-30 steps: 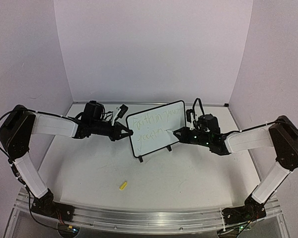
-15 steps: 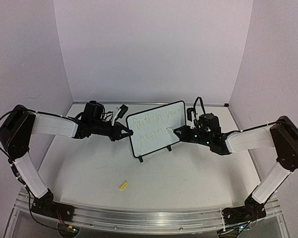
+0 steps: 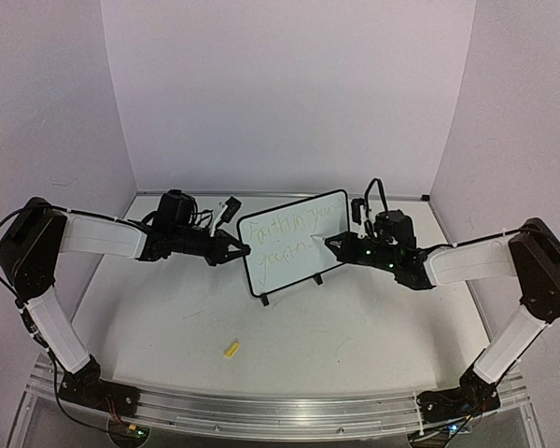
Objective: Write a sentence on the whiteboard
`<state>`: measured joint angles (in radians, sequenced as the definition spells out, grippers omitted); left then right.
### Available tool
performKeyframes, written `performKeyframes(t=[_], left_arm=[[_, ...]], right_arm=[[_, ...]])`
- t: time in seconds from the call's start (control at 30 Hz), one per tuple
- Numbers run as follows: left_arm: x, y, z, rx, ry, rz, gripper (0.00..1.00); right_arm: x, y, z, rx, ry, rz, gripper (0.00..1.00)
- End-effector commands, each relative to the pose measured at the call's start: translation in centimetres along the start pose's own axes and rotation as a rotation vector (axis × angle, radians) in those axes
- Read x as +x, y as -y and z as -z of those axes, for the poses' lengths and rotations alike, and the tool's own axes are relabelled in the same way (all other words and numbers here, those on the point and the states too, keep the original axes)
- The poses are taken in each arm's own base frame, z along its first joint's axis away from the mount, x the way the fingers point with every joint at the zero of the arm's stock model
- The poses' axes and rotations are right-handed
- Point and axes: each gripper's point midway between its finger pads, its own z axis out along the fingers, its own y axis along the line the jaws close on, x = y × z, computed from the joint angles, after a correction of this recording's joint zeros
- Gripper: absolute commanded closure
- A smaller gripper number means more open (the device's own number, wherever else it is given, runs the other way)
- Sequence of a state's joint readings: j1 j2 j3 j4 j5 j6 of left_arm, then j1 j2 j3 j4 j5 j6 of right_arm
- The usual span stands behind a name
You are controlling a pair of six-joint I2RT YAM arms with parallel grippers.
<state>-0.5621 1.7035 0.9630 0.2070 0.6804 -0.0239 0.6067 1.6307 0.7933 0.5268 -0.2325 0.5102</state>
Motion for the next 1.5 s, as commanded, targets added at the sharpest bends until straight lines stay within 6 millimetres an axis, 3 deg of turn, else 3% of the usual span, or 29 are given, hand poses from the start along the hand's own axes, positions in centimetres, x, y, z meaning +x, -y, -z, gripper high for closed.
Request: performKeyframes(t=[0.0, 0.43, 0.97, 1.47], left_arm=[[-0.8, 0.8, -0.4, 0.032, -0.005, -0.012, 1.00], [-0.7, 0.8, -0.4, 0.033, -0.006, -0.011, 1.00], [-0.8, 0.8, -0.4, 0.034, -0.005, -0.012, 1.00], [-0.8, 0.8, -0.4, 0.034, -0.006, -0.012, 1.00]], right_arm=[[-0.5, -0.4, -0.4, -0.028, 0.017, -0.013, 1.00], [2.3, 0.9, -0.4, -0.015, -0.041, -0.053, 1.00], [3.4, 2.1, -1.0, 0.023, -0.065, -0.071, 1.00], [0.8, 2.5, 0.8, 0.091, 0.044, -0.076, 1.00]])
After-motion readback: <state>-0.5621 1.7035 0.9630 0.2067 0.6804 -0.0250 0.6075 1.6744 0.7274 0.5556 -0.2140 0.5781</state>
